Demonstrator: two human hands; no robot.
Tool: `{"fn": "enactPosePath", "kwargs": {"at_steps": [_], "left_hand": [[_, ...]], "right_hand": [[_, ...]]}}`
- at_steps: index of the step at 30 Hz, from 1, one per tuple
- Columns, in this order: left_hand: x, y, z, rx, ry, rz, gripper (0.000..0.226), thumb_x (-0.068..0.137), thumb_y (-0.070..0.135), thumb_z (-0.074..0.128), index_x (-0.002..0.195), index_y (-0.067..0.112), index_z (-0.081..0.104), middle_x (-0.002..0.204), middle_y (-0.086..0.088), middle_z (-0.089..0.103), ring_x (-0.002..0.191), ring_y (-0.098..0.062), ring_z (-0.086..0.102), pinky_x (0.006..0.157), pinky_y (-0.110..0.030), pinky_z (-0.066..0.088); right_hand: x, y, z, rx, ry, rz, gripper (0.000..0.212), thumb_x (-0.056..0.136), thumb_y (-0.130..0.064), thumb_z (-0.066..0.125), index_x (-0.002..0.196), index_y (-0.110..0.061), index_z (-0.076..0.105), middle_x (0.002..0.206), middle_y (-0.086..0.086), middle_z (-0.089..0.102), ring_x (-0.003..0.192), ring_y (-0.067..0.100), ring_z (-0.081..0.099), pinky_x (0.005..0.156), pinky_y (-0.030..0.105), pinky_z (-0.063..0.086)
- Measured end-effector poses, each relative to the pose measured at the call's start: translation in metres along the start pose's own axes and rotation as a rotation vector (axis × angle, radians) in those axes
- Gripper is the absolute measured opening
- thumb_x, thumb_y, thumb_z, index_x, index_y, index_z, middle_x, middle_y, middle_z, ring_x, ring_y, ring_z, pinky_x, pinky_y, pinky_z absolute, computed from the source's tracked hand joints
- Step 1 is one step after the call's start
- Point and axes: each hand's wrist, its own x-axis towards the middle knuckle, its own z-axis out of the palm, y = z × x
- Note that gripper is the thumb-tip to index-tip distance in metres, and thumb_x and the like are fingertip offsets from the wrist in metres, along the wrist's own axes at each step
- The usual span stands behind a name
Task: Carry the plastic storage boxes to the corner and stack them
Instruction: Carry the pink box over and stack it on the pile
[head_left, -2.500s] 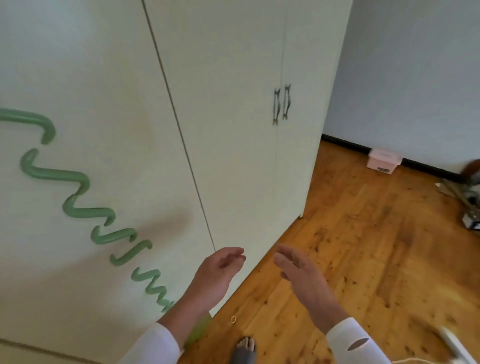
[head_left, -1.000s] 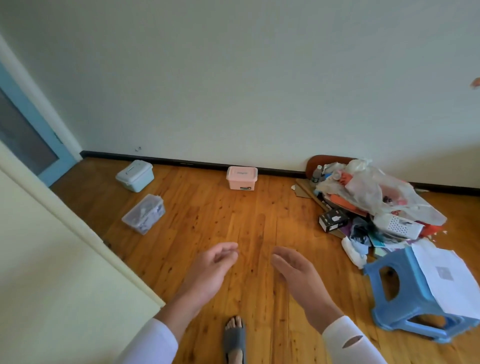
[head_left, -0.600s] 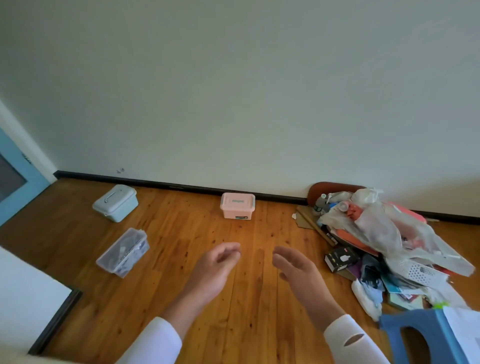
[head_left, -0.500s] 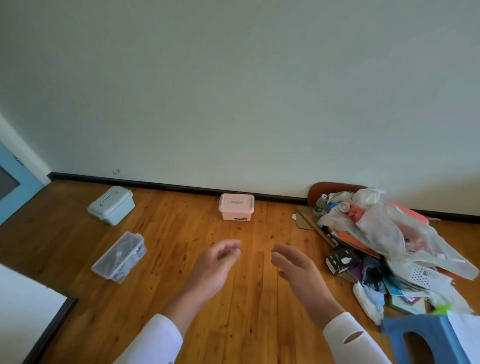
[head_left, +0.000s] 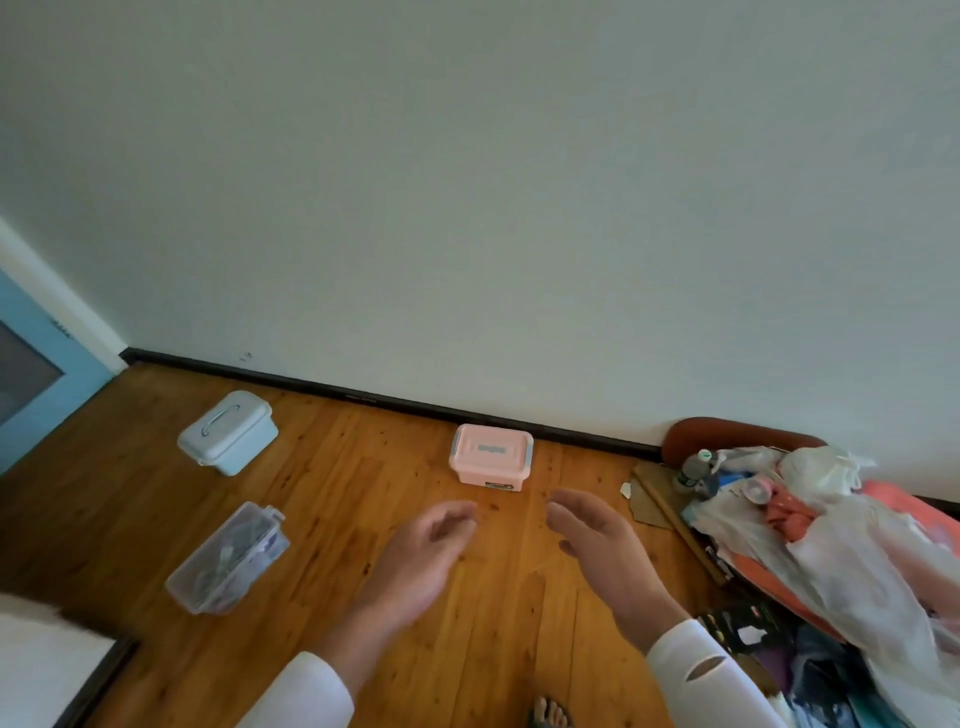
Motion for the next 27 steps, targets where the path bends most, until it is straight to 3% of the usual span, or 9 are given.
{"fn": "enactPosePath", "kwargs": {"at_steps": [10, 14, 16, 19, 23, 27], "left_hand": [[0.112, 0.036, 0.002, -0.017, 0.073, -0.084, 0.020, 0.098, 0.030, 0.054, 0.115, 0.037, 0.061, 0.114, 0.018, 0.062, 0.107, -0.001, 0.056, 0.082, -0.018, 0.044], [0.160, 0.037, -0.010, 0.003, 0.063, -0.105, 0.022, 0.098, 0.034, 0.052, 0.119, 0.040, 0.059, 0.116, 0.020, 0.060, 0.111, -0.002, 0.054, 0.090, -0.024, 0.045], [0.177, 0.039, -0.016, 0.011, 0.044, -0.105, 0.022, 0.099, 0.034, 0.051, 0.119, 0.039, 0.059, 0.117, 0.021, 0.060, 0.112, -0.001, 0.053, 0.086, -0.021, 0.044], [0.222, 0.038, -0.031, -0.023, 0.023, -0.103, 0.022, 0.099, 0.033, 0.051, 0.119, 0.038, 0.059, 0.120, 0.019, 0.059, 0.113, -0.003, 0.053, 0.075, -0.011, 0.043], [0.291, 0.040, -0.071, -0.013, -0.001, -0.102, 0.020, 0.098, 0.034, 0.053, 0.116, 0.040, 0.059, 0.115, 0.020, 0.061, 0.105, -0.002, 0.058, 0.054, -0.005, 0.045], [0.345, 0.040, -0.102, 0.017, -0.020, -0.089, 0.020, 0.097, 0.033, 0.055, 0.116, 0.039, 0.059, 0.109, 0.021, 0.063, 0.098, 0.003, 0.059, 0.052, -0.001, 0.044]], "right_hand": [[0.131, -0.029, -0.010, 0.010, -0.105, 0.046, 0.013, 0.093, -0.043, 0.057, 0.101, -0.053, 0.055, 0.123, -0.017, 0.059, 0.118, 0.010, 0.053, 0.083, 0.020, 0.046], [0.173, -0.040, -0.002, -0.001, -0.094, 0.073, 0.013, 0.092, -0.045, 0.057, 0.103, -0.053, 0.055, 0.120, -0.019, 0.059, 0.110, 0.006, 0.056, 0.061, 0.007, 0.044], [0.186, -0.045, 0.002, -0.016, -0.089, 0.084, 0.013, 0.092, -0.046, 0.056, 0.104, -0.053, 0.056, 0.118, -0.020, 0.060, 0.105, 0.002, 0.056, 0.053, 0.005, 0.043], [0.225, -0.053, 0.014, -0.008, -0.049, 0.089, 0.021, 0.092, -0.046, 0.055, 0.114, -0.047, 0.058, 0.118, -0.017, 0.062, 0.109, 0.006, 0.057, 0.057, 0.007, 0.045], [0.283, -0.076, 0.046, -0.023, -0.002, 0.135, 0.019, 0.091, -0.049, 0.056, 0.110, -0.051, 0.057, 0.113, -0.019, 0.063, 0.108, 0.008, 0.057, 0.060, 0.009, 0.047], [0.325, -0.090, 0.070, 0.007, 0.042, 0.149, 0.014, 0.090, -0.050, 0.056, 0.103, -0.056, 0.057, 0.108, -0.021, 0.064, 0.103, 0.007, 0.057, 0.067, 0.013, 0.047]]}}
